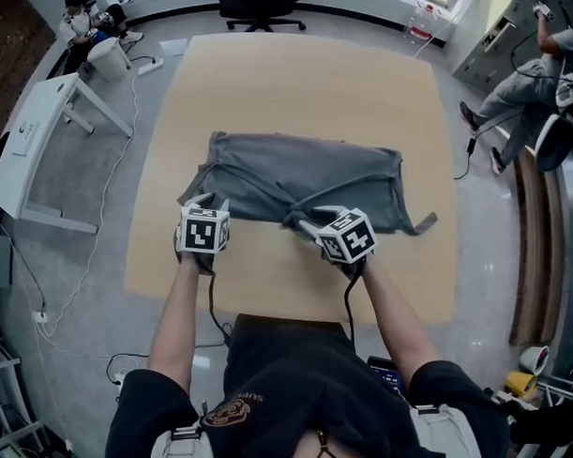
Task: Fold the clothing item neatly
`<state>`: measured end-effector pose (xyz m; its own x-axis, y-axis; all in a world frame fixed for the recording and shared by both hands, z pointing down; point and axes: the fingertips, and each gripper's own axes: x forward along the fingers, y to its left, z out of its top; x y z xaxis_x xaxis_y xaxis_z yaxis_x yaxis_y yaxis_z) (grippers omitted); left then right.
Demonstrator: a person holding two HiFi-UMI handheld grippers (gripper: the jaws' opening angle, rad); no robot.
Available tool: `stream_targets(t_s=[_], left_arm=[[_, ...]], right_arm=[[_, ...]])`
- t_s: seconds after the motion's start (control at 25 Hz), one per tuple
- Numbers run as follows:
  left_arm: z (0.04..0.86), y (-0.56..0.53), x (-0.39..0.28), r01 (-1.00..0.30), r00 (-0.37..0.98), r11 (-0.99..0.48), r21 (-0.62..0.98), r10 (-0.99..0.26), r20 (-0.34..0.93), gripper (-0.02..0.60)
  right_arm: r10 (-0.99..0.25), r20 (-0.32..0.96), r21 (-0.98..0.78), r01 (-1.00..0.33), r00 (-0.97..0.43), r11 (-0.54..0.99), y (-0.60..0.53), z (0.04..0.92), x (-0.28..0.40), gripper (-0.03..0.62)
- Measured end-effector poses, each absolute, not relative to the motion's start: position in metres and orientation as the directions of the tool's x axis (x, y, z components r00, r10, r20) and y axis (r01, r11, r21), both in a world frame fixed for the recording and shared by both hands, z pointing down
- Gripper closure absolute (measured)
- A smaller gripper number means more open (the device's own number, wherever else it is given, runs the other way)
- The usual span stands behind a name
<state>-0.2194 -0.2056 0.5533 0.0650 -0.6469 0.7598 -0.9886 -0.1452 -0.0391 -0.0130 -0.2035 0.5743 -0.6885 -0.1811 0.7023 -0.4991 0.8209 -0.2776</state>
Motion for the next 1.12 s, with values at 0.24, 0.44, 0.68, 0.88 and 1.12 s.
stream_targets(t_s=[0.24, 0.44, 0.68, 0.88, 1.12], left_arm=[[0.561, -0.196, -0.198, -0.975, 0.165, -0.219, 0.032, -0.626, 0.762, 0.462], [0.567, -0.196, -0.194, -0.963, 0.221, -0.260, 0.070, -0.615, 0.757, 0.471], [0.571, -0.204, -0.190, -0.957, 0.239, -0.281, 0.076, -0.605, 0.759, 0.477], [0.573, -0.212, -0.187, -0.953, 0.252, -0.288, 0.089, -0.598, 0.760, 0.477], [0.555, -0.210, -0.186, -0.949, 0.296, -0.280, 0.145, -0.630, 0.718, 0.516]], right_arm=[[-0.218, 0.801, -0.145, -0.535, -0.557, 0.833, -0.202, 0.603, -0.024, 0.566], [-0.328, 0.699, -0.167, -0.591, -0.635, 0.789, -0.233, 0.543, -0.033, 0.571], [-0.414, 0.674, -0.126, -0.647, -0.612, 0.752, -0.279, 0.528, -0.034, 0.571], [-0.392, 0.769, -0.116, -0.713, -0.505, 0.691, -0.300, 0.586, -0.026, 0.566], [-0.451, 0.709, -0.191, -0.763, -0.542, 0.617, -0.297, 0.566, -0.014, 0.490]])
